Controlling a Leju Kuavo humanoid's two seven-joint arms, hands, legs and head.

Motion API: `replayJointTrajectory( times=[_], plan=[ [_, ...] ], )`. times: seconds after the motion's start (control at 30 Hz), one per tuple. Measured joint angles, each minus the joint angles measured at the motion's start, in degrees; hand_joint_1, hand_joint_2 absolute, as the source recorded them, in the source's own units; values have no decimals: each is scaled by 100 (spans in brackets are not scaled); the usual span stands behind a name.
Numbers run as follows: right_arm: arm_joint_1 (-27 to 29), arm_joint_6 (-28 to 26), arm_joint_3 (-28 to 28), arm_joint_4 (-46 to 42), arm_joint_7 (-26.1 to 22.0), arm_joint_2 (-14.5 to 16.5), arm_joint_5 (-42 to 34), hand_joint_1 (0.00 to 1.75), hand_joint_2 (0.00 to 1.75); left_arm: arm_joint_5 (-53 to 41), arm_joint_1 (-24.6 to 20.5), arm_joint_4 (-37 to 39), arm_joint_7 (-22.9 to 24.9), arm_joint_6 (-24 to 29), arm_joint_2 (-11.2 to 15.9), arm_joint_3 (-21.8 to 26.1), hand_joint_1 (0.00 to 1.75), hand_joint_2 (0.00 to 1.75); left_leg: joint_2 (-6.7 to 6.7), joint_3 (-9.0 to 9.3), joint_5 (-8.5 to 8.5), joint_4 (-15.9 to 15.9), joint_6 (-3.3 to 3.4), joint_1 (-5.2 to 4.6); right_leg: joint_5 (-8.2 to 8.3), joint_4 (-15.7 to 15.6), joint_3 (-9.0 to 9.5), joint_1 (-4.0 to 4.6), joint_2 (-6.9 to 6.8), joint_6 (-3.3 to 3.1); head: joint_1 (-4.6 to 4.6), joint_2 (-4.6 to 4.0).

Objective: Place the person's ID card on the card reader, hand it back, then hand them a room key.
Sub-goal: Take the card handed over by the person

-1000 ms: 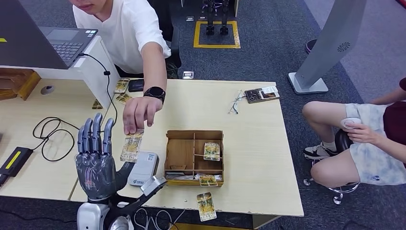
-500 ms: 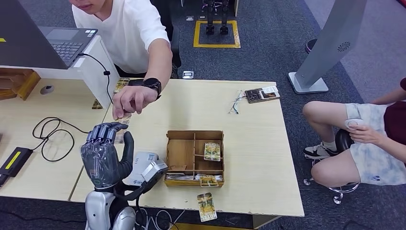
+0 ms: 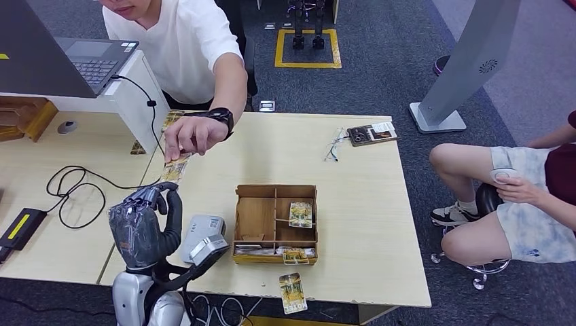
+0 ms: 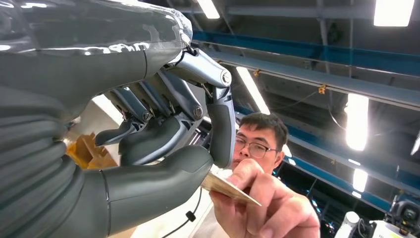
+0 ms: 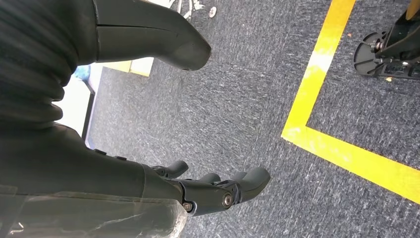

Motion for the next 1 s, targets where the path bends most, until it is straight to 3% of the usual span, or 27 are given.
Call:
replayJointTrajectory(
  times=[0.17, 0.3, 0.33, 0.97, 1.0],
  plan=[
    [1, 0, 0, 4, -24, 0, 0, 0, 175, 116, 10, 0, -10, 0, -4, 70, 175, 175, 0, 0, 0, 0, 0, -1, 0, 0, 0, 0, 0, 0, 0, 0],
    [2, -3, 0, 7, -31, 0, 0, 0, 175, 162, 12, 0, -18, 0, -4, 90, 6, 175, 0, 0, 0, 0, 0, -1, 0, 0, 0, 0, -1, 0, 0, 0],
    [3, -5, 0, 7, -31, 0, 0, 0, 175, 175, 12, 0, -20, 0, -4, 92, 0, 175, 0, 0, 0, 0, 0, -1, 0, 0, 0, 0, -1, 0, 0, 0],
    [7, -15, 4, 10, -31, 0, 0, 0, 175, -56, 18, 0, 22, 0, -24, 189, 0, 175, 0, 0, 0, 0, 0, -1, 0, 0, 1, 0, 0, 0, -1, 0],
    [7, -15, 4, 10, -32, 0, 0, 0, 175, -89, 18, 0, 32, 0, -24, 189, 0, 131, 0, 0, 0, 0, 0, -1, 0, 0, 1, 0, 0, 0, -1, 0]
  ],
)
